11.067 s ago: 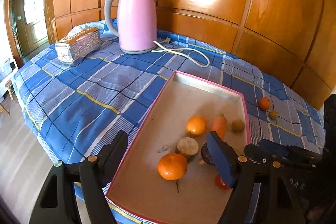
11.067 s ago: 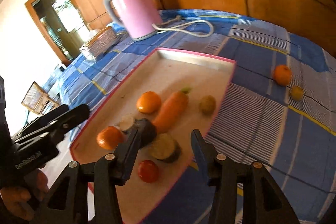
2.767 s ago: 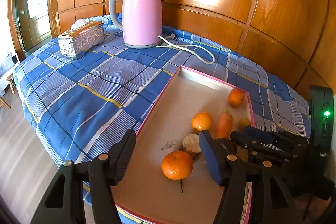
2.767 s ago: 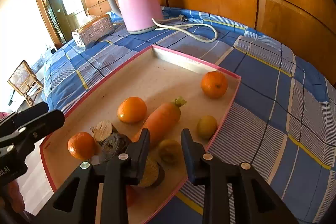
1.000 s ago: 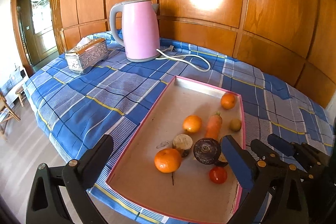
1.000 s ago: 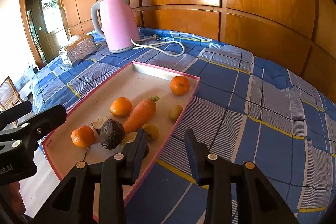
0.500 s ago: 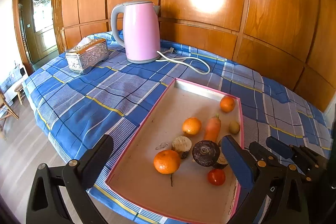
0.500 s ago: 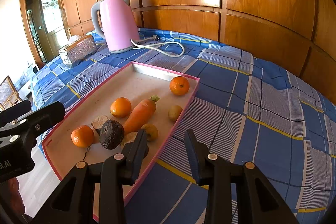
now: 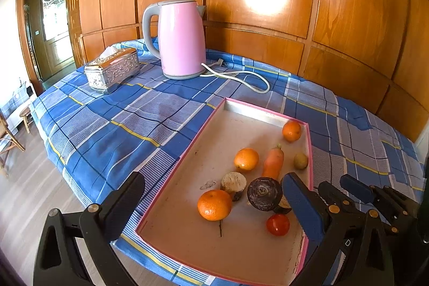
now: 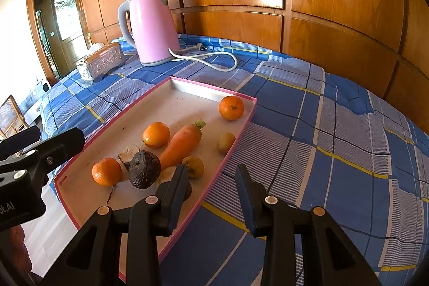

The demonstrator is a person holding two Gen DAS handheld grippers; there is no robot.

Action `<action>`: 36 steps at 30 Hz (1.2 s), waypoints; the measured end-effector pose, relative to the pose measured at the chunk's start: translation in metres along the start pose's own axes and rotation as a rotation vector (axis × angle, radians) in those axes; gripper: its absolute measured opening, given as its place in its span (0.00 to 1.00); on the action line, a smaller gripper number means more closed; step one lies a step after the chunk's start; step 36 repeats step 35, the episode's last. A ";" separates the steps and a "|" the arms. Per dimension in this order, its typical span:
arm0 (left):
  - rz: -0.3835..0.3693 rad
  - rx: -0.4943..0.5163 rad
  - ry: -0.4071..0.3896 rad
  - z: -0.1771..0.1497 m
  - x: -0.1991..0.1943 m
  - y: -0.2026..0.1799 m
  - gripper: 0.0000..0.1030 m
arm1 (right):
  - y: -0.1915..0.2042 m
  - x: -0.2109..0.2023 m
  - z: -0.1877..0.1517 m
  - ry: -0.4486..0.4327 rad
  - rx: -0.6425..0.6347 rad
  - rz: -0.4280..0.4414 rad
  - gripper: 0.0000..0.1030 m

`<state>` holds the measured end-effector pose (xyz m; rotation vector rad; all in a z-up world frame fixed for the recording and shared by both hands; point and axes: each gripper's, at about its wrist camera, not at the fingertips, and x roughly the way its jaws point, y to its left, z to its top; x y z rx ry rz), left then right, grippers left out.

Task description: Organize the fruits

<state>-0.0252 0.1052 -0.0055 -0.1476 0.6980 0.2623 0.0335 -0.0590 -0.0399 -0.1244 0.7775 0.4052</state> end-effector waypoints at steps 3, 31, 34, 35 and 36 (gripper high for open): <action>0.000 -0.001 -0.004 0.000 0.000 0.001 1.00 | 0.000 0.000 0.000 -0.002 0.000 0.000 0.36; -0.002 0.003 -0.009 -0.002 -0.001 -0.002 0.99 | 0.000 0.001 -0.001 -0.003 0.001 -0.003 0.36; -0.013 0.004 -0.002 -0.002 0.000 -0.003 0.99 | -0.002 0.001 -0.001 -0.003 0.010 -0.001 0.36; -0.013 0.003 0.000 -0.002 0.000 -0.003 1.00 | -0.003 0.001 -0.001 -0.005 0.012 -0.001 0.36; -0.013 0.003 0.000 -0.002 0.000 -0.003 1.00 | -0.003 0.001 -0.001 -0.005 0.012 -0.001 0.36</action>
